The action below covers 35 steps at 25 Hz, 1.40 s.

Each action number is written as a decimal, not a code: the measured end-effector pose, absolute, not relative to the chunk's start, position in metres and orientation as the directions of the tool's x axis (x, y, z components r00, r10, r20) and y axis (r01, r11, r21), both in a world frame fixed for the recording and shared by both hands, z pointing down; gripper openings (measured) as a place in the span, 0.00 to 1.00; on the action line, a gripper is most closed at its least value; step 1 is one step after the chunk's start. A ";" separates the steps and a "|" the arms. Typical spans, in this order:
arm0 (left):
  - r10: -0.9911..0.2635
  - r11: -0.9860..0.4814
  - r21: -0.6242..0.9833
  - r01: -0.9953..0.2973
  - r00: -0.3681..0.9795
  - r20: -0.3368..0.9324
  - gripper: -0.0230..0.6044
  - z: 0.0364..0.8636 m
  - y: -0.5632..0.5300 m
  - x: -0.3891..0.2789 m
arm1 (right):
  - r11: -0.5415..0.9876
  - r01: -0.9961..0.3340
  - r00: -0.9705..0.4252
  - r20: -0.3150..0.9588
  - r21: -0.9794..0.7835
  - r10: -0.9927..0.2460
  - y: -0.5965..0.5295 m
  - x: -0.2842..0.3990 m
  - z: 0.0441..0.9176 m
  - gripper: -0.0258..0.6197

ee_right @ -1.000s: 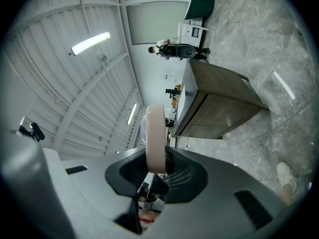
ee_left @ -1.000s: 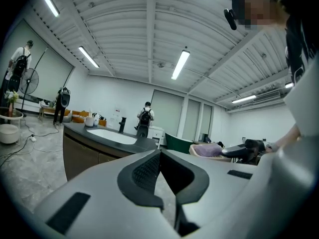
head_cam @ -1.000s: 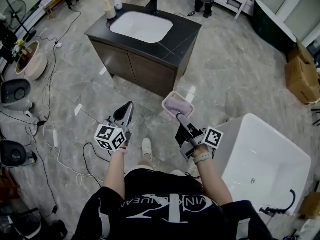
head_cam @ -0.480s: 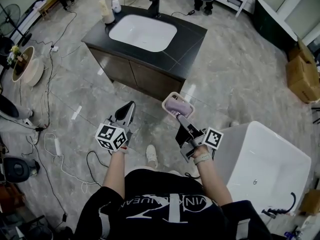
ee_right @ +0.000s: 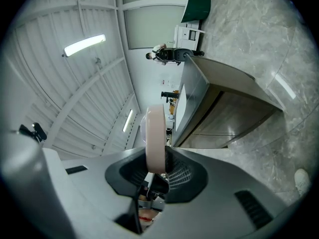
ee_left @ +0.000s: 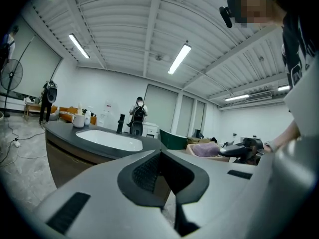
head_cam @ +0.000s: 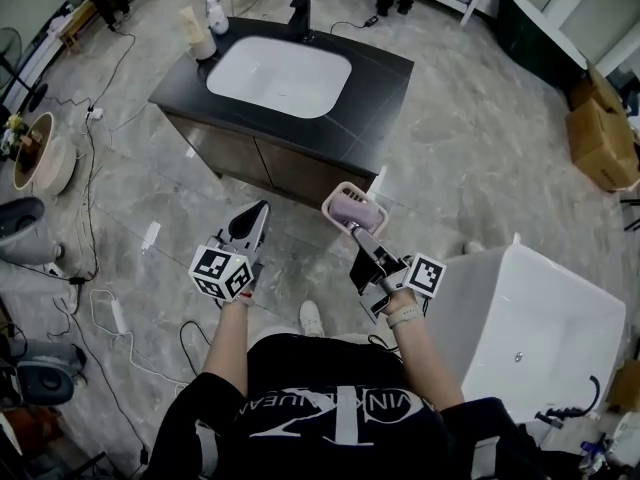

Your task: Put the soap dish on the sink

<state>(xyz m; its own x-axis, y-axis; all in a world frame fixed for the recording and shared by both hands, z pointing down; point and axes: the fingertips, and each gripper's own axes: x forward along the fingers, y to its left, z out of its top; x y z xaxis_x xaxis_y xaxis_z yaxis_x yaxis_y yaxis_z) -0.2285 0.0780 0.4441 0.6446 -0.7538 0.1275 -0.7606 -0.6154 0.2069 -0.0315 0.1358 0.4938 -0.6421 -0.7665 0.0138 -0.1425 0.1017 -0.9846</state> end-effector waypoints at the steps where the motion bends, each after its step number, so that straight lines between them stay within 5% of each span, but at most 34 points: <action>1: -0.749 -0.623 0.204 -0.756 0.651 0.125 0.06 0.443 0.073 -0.228 | 0.104 -0.144 -0.638 0.012 -0.984 -0.770 0.132 -0.032 0.494 0.18; 35: -0.712 -0.650 0.247 -0.719 0.689 0.134 0.06 0.457 -0.081 -0.123 | 0.038 -0.232 -0.652 0.127 -0.972 -0.748 -0.043 0.045 0.515 0.18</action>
<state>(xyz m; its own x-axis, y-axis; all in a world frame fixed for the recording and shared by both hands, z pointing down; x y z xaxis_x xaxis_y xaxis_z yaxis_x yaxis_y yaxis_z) -0.1232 -0.0811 0.4570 0.6895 -0.7118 0.1340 -0.7188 -0.6497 0.2474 0.0451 -0.0430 0.5150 -0.6517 -0.7478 0.1266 -0.2321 0.0378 -0.9719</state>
